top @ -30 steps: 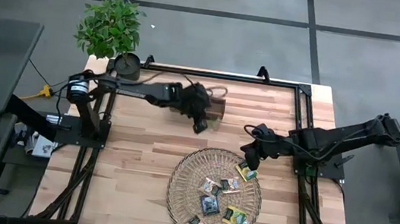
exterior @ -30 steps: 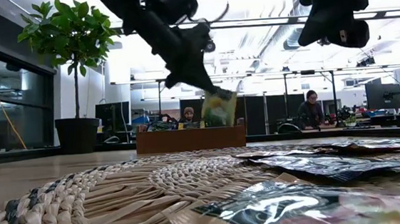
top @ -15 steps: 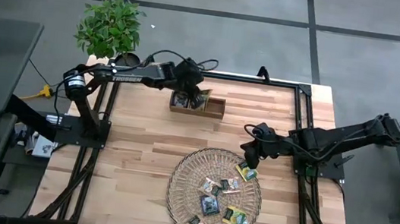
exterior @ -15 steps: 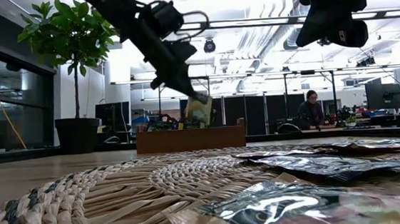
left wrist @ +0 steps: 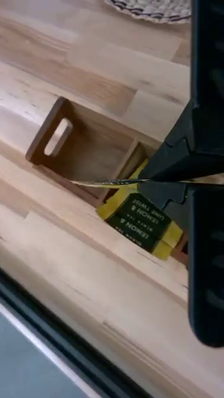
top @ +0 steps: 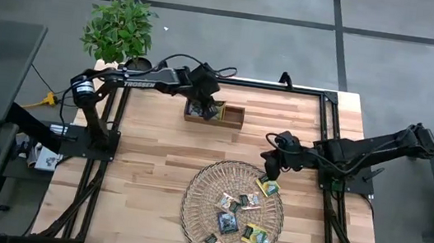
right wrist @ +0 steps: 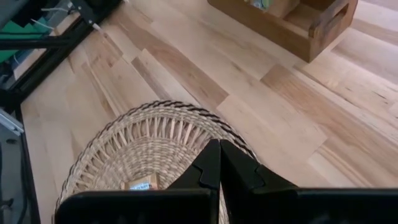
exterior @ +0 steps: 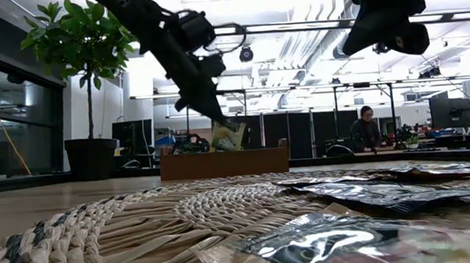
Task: Pick & Place Tea
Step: Put the yellow tea bag in the middle section of the wooden organizer
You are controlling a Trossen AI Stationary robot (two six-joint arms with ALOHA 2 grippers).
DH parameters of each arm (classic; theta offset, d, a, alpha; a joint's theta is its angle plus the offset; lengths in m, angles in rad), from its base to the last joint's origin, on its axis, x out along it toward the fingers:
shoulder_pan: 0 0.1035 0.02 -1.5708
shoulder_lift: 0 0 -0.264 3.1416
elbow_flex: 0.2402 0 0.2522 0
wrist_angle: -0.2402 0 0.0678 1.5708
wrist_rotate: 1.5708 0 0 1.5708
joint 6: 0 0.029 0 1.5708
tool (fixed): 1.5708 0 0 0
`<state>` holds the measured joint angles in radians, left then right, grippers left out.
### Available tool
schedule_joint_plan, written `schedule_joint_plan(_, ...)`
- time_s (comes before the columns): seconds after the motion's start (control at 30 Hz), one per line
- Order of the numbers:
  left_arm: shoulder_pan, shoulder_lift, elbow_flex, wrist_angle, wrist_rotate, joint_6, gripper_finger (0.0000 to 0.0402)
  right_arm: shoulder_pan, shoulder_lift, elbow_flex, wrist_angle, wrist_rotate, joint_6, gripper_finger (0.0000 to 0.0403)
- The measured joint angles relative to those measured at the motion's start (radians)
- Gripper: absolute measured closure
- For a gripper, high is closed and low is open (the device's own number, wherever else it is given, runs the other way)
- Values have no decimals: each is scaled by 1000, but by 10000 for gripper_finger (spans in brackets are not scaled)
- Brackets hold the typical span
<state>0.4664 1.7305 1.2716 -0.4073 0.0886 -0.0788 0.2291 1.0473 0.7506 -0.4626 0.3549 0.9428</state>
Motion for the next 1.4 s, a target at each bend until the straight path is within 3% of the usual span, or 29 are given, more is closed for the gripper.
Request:
schedule_joint_plan(0.53, -2, 10, -1, -3, 4, 86, 396, 0, 0, 0, 18, 21, 47, 402)
schedule_joint_plan(0.67, -2, 10, -1, -8, 10, 101, 360, 0, 0, 0, 18, 18, 55, 402)
schedule_joint_plan(0.97, -2, 9, -1, -9, -51, 97, 238, 0, 0, 0, 16, 17, 65, 402)
schedule_joint_plan(1.1, -2, 5, -1, -11, 7, 36, 222, 0, 0, 1, -66, -19, 47, 402)
schedule_joint_plan(1.27, -32, -1, -1, 29, 175, -127, 220, 15, 1, 1, -224, -111, 39, 402)
schedule_joint_plan(1.4, -136, 1, -1, 103, 183, -187, 220, 57, 1, 1, -326, -129, 41, 403)
